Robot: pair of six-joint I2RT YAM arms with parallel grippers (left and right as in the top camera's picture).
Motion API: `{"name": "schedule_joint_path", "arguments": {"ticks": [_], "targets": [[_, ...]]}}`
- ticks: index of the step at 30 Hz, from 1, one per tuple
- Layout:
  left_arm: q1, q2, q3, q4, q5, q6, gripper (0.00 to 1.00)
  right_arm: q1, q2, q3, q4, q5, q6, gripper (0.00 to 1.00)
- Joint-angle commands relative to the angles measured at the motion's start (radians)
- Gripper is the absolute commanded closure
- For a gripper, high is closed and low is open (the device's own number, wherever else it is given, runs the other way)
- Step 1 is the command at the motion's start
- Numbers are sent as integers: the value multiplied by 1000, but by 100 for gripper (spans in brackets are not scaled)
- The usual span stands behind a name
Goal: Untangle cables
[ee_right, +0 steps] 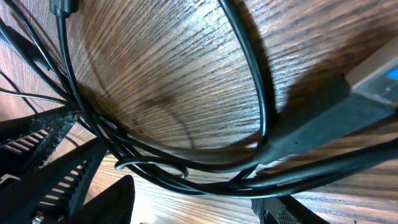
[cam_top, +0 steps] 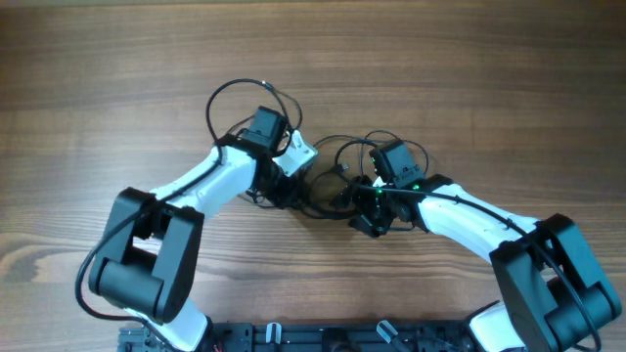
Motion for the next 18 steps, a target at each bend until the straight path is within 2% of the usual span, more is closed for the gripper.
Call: {"name": "schedule_joint_path", "arguments": {"ticks": [1, 2, 4, 8, 14, 18], "targets": [[0, 42, -34, -7, -154, -11, 56, 4, 29, -22, -10, 30, -3, 37], [-2, 42, -35, -10, -154, -32, 57, 4, 29, -22, -10, 37, -3, 37], [-4, 42, -35, -29, -162, -32, 50, 4, 29, -22, -10, 37, -3, 37], [-3, -10, -18, -22, -78, -32, 47, 4, 29, -22, -10, 37, -3, 37], [-3, -52, -19, -30, -71, -44, 44, 4, 29, -22, -10, 37, -3, 37], [51, -52, -19, -32, 28, -63, 42, 4, 29, -22, -10, 45, -5, 37]]}}
